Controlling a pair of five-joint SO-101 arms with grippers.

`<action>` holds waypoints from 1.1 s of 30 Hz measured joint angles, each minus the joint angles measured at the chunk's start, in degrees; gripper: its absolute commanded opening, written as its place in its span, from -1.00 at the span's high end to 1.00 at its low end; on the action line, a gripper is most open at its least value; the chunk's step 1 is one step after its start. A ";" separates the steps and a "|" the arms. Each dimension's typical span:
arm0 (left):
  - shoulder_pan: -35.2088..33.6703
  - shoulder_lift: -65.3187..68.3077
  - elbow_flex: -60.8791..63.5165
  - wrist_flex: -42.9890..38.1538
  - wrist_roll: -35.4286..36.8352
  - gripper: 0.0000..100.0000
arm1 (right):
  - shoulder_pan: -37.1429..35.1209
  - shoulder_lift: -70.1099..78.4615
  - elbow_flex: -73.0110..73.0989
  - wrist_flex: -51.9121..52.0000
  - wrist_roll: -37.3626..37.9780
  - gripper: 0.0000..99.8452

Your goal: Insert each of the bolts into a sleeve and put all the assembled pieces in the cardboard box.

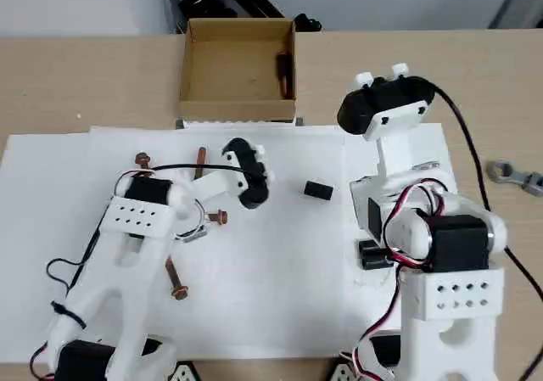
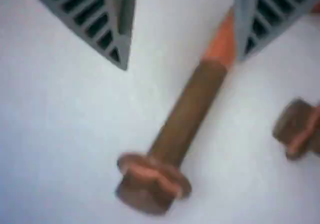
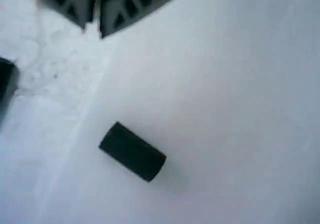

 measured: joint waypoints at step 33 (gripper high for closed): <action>1.49 17.23 -3.60 -9.67 -2.11 0.77 | -0.09 0.00 0.00 0.00 0.00 0.99</action>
